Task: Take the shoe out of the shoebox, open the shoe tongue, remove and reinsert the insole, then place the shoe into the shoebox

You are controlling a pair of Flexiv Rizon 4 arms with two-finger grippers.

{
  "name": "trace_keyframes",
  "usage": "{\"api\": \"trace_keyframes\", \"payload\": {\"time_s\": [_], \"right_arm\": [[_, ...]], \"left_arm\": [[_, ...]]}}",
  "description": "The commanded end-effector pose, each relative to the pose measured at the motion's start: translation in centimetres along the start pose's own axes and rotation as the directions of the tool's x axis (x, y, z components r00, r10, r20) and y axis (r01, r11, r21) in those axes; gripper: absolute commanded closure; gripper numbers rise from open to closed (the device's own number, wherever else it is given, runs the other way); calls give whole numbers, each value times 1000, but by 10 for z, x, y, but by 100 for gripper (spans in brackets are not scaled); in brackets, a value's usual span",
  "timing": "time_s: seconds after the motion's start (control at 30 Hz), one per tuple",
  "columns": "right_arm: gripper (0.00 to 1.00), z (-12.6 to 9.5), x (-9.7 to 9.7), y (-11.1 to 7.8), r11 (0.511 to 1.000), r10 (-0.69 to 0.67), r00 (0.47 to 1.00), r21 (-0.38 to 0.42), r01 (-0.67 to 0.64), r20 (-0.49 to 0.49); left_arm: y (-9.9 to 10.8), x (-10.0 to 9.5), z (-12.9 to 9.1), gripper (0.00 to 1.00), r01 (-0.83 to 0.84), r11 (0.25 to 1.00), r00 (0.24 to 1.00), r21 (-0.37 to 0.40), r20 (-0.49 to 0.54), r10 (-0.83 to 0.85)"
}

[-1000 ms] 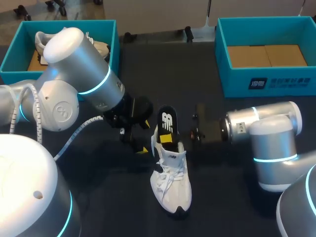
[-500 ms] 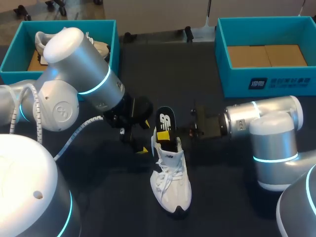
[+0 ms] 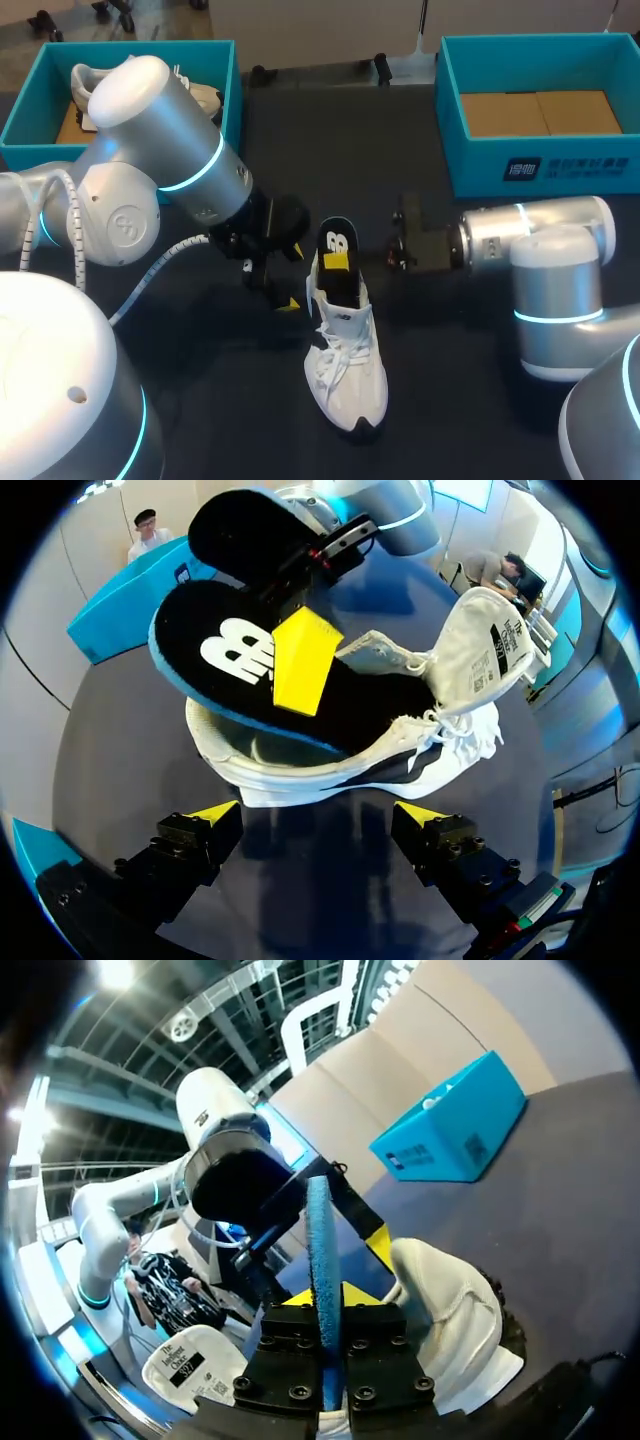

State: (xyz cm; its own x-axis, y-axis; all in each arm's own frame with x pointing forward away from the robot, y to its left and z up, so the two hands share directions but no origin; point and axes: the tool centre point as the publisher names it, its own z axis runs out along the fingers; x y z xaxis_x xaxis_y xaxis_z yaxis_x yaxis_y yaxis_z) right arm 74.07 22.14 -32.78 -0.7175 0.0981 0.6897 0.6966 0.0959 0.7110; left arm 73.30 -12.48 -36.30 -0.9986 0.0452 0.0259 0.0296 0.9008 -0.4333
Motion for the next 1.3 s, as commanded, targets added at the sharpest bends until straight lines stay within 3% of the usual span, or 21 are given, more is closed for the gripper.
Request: {"api": "trace_keyframes", "payload": {"time_s": [0.03, 0.3, 0.47, 0.6, 0.67, 0.97, 1.0, 1.07, 1.1, 1.13, 1.3], "right_arm": [[100, 3, -6, -9, 1000, 25, 1000, 7, -25, -7], [100, 5, 1, -38, 994, 106, 994, 11, -106, -10], [100, 5, 8, -40, 996, 93, 996, 1, -93, 0], [54, 6, 13, -30, 998, 52, 999, 17, -52, 12], [50, 6, 15, -24, 999, 30, 999, 28, -31, 26], [55, 2, 13, -3, 998, -22, 998, 55, 19, 54], [58, 1, 10, -1, 998, -21, 998, 53, 18, 54], [74, 0, 6, 1, 999, -13, 999, 50, 11, 53], [95, 0, 2, 2, 999, -3, 999, 51, 0, 51], [100, 0, 0, 2, 999, 3, 999, 52, -6, 48], [100, 5, -7, -10, 996, 58, 997, 59, -61, 49]], "left_arm": [[1, 0, 0, 0, -1, 1000, 1000, 1, -1, 1], [1, 0, 0, 0, -1, 1000, 1000, 1, -1, 1], [1, 0, 0, 0, -1, 1000, 1000, 1, -1, 1], [1, 0, 0, 0, -1, 1000, 1000, 1, -1, 1], [1, 0, 0, 0, -1, 1000, 1000, 1, -1, 1], [1, 0, 0, 0, -1, 1000, 1000, 1, -1, 1], [1, 0, 0, 0, -1, 1000, 1000, 1, -1, 1], [1, 0, 0, 0, -1, 1000, 1000, 1, -1, 1], [1, 0, 0, 0, -1, 1000, 1000, 1, -1, 1], [1, 0, 0, 0, -1, 1000, 1000, 1, -1, 1], [1, 0, 0, 0, -1, 1000, 1000, 1, -1, 1]]}}
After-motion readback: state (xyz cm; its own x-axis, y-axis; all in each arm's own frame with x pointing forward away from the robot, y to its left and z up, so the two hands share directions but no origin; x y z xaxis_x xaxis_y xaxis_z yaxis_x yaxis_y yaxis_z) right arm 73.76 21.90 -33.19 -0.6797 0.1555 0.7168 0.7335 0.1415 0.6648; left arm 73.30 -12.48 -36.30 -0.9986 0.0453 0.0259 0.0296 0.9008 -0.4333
